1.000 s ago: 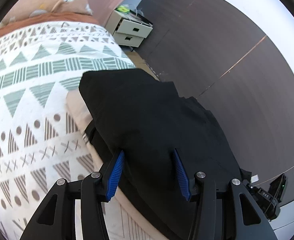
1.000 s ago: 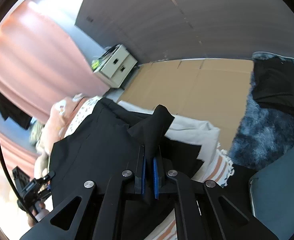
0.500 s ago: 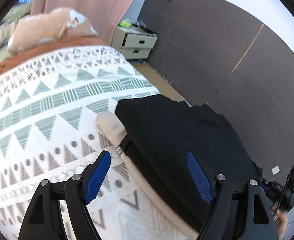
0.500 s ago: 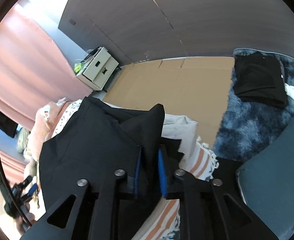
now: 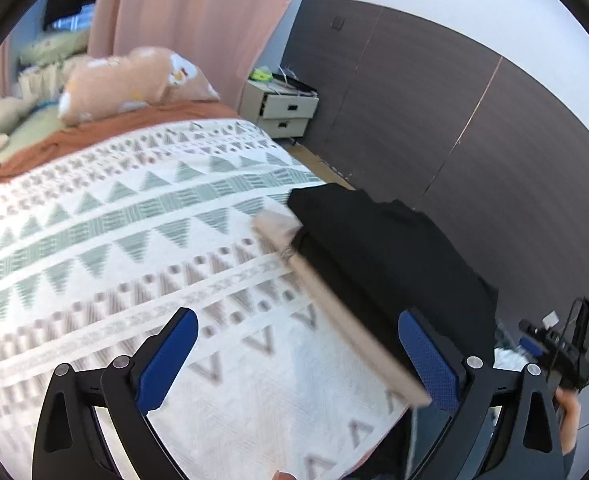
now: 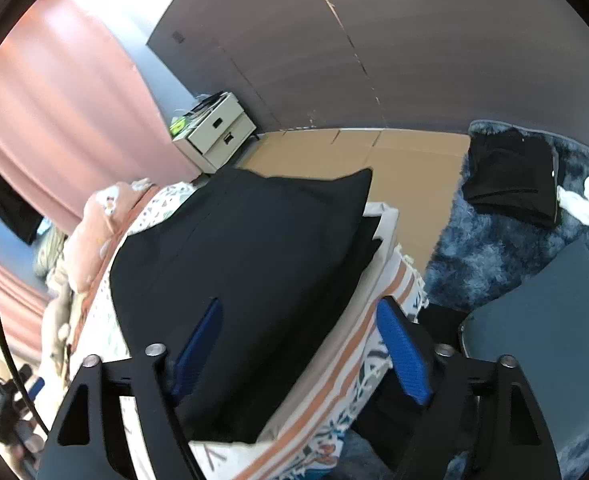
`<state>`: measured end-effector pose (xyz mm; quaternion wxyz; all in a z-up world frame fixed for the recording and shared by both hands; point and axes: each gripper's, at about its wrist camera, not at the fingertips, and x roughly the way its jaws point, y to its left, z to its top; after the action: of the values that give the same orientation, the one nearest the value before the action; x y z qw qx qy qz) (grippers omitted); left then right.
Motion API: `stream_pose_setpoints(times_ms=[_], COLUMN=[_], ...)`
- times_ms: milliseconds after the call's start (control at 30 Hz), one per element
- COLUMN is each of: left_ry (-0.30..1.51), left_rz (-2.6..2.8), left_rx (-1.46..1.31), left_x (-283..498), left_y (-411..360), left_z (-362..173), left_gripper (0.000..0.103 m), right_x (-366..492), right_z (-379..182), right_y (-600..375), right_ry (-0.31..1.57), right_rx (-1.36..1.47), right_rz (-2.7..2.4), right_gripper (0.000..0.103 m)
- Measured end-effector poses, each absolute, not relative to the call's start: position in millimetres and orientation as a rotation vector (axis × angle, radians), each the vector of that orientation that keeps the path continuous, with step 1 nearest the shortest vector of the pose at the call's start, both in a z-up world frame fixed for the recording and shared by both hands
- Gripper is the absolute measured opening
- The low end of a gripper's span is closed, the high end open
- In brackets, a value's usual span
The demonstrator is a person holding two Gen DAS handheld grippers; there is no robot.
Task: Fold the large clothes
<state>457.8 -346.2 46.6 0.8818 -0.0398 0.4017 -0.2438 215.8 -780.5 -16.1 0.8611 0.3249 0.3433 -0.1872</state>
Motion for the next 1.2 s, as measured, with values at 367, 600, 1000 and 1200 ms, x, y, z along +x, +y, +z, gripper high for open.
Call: stream_pose_setpoints(times_ms=[367,600,1000,1200], left_ry=[0.734,0.696,0.641,0.599], left_rz=[-0.437,-0.438,-0.420,-0.388], left_rx=[-0.076,-0.087,-0.086,-0.076], left_x=[382,346,282,239], left_y=[-253,-215,-138,-106], left_z=[86,97,99,99], left_gripper=[0.103,0.103,0.103,0.103], right_x=[196,180,147,130], right_z=[-1,22,53,63], right_y=[-708,-654,-560,-516], right_ry=[0.710,0.681,0.636,0.624], right_rx=[0.626,0.558,0.485,0.444], right_rz=[-0.341,-0.299,-0.237,-0.190], right_gripper=[0.096,0.097,0.097,0.097])
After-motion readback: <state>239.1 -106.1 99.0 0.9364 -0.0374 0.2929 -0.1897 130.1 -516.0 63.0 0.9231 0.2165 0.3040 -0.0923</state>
